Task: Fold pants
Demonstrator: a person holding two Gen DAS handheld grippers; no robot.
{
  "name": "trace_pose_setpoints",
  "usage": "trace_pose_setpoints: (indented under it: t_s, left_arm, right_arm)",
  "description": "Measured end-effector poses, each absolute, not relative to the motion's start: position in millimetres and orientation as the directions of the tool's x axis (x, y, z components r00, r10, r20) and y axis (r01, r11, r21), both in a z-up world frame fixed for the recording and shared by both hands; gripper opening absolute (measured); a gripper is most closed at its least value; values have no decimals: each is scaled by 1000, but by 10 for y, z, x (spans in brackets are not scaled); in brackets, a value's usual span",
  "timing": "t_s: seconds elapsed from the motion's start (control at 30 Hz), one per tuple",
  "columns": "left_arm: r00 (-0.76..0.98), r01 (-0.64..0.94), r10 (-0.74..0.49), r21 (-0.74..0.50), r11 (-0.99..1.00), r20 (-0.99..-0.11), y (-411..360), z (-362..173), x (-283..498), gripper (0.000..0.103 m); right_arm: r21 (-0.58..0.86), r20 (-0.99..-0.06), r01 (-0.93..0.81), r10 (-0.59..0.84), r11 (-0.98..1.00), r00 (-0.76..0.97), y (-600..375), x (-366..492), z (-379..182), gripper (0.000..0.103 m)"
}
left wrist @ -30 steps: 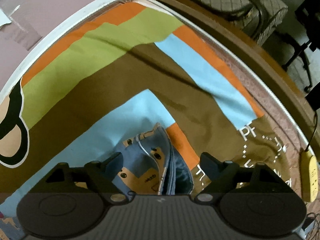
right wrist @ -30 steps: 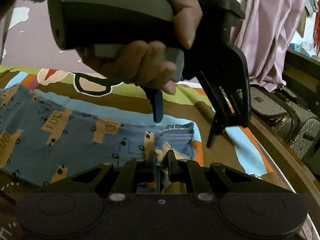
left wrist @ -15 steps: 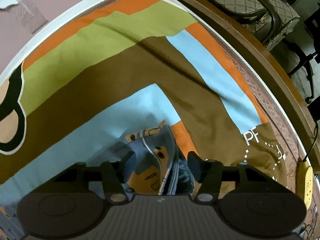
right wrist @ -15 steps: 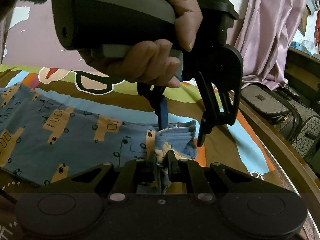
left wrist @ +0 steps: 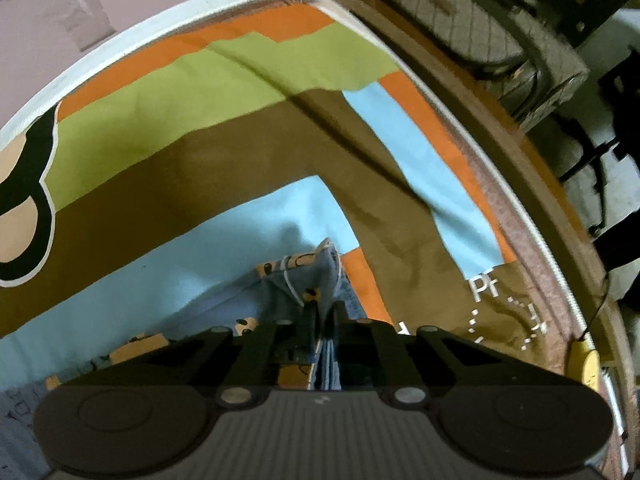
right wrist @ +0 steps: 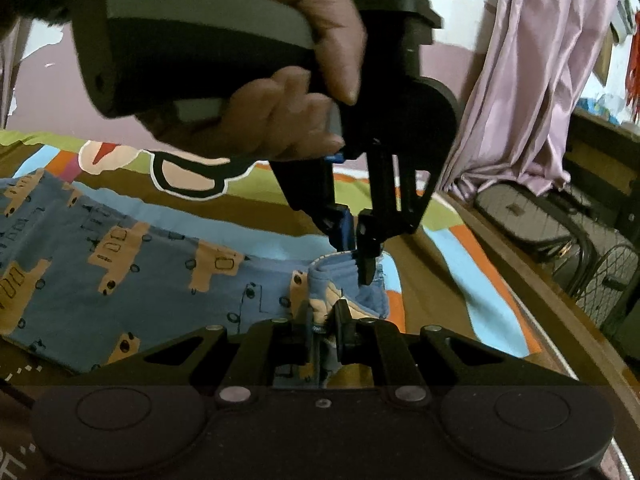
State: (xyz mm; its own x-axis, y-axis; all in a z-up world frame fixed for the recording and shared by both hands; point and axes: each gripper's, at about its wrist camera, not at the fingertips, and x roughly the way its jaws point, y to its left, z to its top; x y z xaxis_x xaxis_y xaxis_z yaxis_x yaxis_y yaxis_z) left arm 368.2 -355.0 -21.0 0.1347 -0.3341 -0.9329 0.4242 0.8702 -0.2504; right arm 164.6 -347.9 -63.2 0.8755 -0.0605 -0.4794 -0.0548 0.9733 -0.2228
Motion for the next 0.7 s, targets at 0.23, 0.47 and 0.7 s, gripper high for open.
trace_pose_setpoints:
  t_s: [0.23, 0.47, 0.7]
  left_arm:
    - [194, 362, -509, -421, 831, -839, -2919, -39, 3600, 8]
    - [267, 312, -641, -564, 764, -720, -2143, 17, 3350, 8]
    - [340, 239, -686, -646, 725, -644, -1290, -217, 3060, 8]
  right_arm:
    - [-280, -374, -83, -29, 956, 927, -3347, 1461, -498, 12]
    - [-437, -282, -205, 84, 876, 956, -2927, 1156, -445, 11]
    - [-567, -292, -347, 212, 747, 933, -2438, 899, -518, 11]
